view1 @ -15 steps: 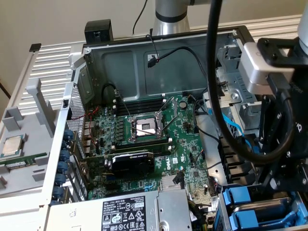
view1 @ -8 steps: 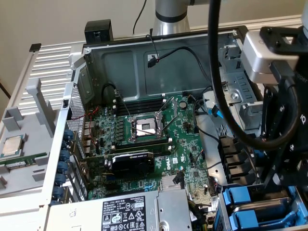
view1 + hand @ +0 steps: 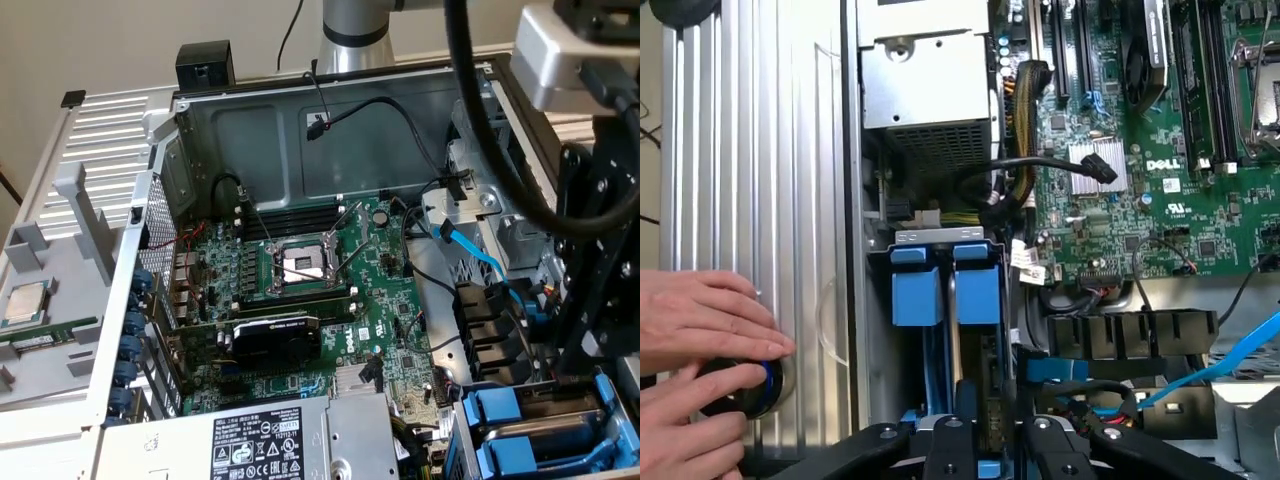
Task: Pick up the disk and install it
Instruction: 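Insert the first disk wire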
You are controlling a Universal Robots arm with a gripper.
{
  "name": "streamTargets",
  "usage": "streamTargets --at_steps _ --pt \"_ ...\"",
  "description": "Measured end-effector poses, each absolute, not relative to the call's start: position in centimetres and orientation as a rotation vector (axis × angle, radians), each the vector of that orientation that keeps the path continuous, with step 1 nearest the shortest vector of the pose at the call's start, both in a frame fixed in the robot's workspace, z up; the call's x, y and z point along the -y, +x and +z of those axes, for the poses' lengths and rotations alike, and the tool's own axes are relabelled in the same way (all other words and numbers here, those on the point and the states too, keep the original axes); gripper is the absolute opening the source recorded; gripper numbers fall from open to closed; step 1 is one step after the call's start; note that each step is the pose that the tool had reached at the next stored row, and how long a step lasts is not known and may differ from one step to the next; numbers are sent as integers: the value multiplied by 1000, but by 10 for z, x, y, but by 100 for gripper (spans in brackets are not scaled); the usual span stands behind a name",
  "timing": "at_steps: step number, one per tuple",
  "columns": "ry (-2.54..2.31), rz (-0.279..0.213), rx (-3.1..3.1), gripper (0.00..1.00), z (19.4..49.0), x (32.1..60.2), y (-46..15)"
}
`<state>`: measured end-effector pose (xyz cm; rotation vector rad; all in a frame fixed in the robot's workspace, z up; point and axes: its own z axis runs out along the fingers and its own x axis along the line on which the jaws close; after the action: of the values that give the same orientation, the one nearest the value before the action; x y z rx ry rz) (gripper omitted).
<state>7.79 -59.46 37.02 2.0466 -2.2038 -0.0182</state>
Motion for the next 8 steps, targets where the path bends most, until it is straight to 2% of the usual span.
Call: streamTargets --at_steps 8 --pt "2031 17 2191 25 395 587 78"
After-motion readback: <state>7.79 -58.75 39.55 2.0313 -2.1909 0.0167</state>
